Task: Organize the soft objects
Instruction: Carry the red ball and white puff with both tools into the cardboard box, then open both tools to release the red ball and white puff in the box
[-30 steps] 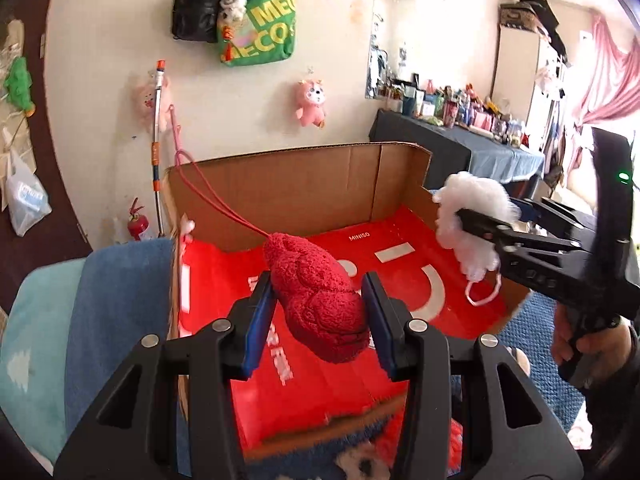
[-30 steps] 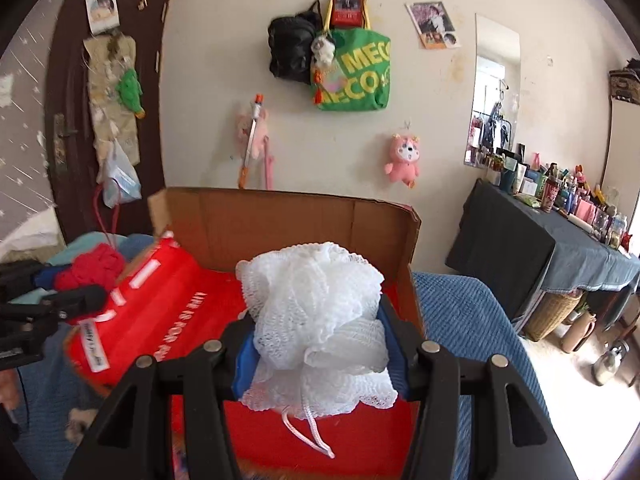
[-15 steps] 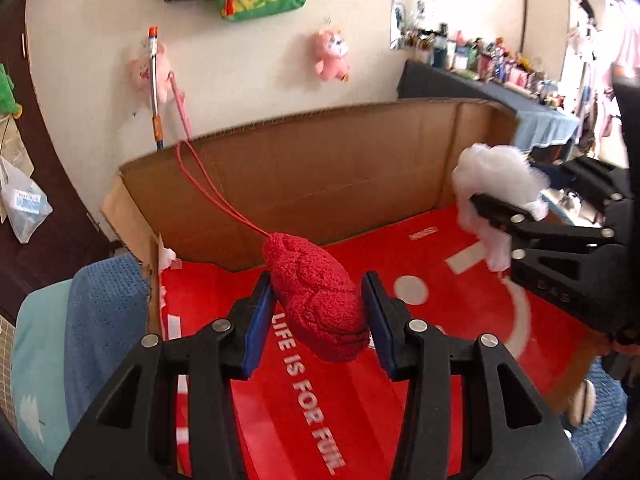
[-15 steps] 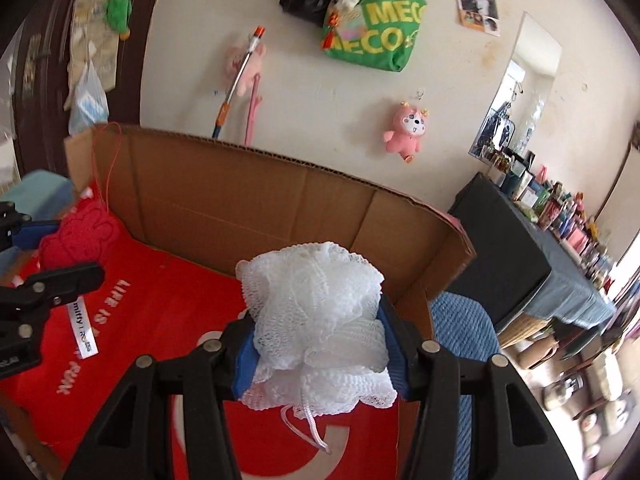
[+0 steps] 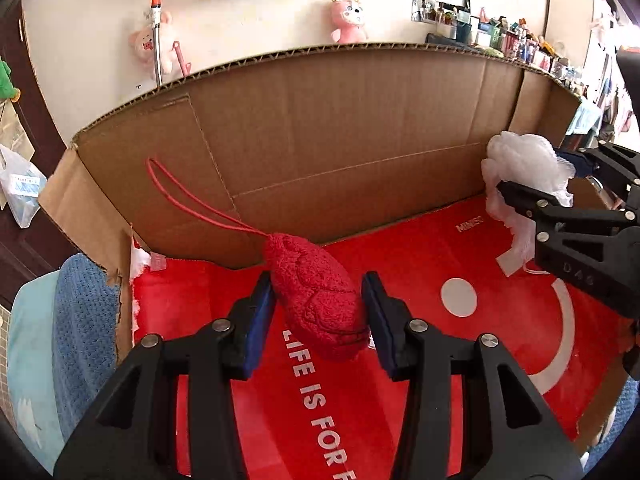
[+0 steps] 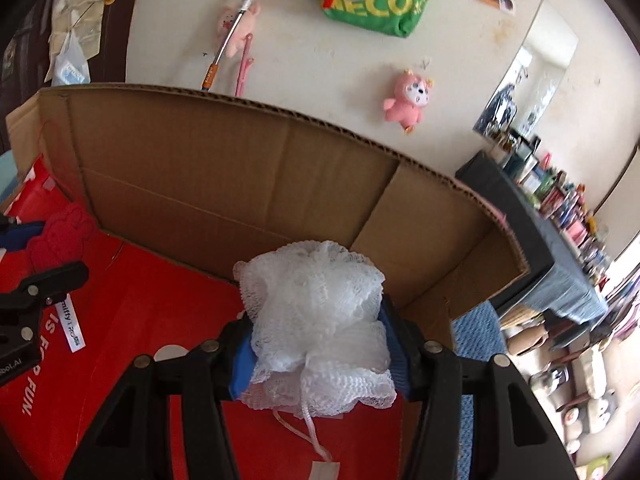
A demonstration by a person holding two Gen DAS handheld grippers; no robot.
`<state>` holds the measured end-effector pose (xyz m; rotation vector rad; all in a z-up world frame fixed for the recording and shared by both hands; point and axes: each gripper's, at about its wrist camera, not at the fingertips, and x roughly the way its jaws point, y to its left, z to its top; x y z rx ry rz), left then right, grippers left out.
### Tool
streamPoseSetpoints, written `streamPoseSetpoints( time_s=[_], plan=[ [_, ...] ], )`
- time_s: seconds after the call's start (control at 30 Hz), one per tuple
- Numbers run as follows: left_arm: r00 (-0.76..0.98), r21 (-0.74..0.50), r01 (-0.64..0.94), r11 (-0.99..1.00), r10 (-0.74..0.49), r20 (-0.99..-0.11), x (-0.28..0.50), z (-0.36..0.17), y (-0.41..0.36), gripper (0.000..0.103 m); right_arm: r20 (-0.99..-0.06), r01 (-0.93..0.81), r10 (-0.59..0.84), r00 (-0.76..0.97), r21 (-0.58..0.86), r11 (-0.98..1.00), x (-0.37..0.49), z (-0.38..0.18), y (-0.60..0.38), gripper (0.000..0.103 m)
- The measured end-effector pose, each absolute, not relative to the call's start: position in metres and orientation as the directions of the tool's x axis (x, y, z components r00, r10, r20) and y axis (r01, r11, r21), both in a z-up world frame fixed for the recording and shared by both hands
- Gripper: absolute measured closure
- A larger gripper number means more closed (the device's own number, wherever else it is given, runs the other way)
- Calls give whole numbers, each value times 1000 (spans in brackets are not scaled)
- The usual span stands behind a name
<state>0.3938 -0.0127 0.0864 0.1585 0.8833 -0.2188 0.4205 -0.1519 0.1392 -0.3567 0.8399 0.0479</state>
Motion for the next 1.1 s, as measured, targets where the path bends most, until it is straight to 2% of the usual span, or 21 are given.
streamPoseSetpoints(
  time_s=[0.43,0.83,0.93,1.1],
  plan=[
    [565,31,241,970,-114,-817,410,68,-13,60,-794,-192,-51,605,-207,959,430,119,-164,43],
    [544,13,216,976,-110,-832,420,62,-7,59,-800,-188,-38,599,-186,964,435,115,-165,37],
    [548,16,209,978,-103,-830,422,60,-6,46,-801,-187,-38,597,-185,965,436,115,-164,36],
    [559,9,195,981,-104,-822,424,63,-6,42,-802,-194,-35,596,-186,963,434,115,-163,35]
  ],
)
